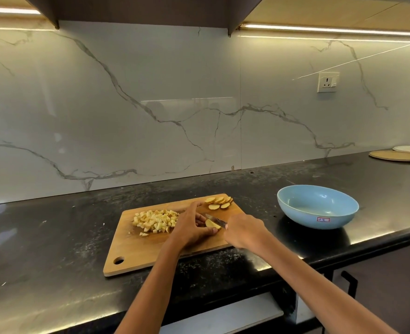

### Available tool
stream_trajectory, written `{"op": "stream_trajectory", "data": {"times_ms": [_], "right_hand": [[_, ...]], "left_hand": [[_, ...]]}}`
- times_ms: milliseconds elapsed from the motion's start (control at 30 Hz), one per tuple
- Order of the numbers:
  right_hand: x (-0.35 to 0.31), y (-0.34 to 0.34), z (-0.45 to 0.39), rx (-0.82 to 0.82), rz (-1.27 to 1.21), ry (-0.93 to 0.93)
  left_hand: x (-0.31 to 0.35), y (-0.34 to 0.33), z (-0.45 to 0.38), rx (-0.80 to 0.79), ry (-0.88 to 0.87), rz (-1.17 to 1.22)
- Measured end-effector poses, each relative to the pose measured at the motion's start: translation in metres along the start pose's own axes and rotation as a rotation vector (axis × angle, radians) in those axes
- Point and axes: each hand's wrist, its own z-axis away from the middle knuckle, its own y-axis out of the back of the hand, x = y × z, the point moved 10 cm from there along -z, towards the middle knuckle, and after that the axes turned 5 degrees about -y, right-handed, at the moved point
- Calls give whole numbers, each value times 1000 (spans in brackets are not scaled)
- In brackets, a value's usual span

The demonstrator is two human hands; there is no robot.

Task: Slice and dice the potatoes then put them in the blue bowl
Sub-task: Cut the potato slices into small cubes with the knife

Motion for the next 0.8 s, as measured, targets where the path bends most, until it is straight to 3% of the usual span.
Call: {"op": "stream_trajectory", "data": {"times_ms": [400,600,800], "right_hand": [[-12,-6,0,-152,11,15],[1,-14,7,-110,85,6],[18,-11,34,-156,176,27]], "left_hand": [[1,4,-1,1,-5,3],[18,-9,3,-161,-58,-198],[18,-9,-2,-183,-63,-205]]}}
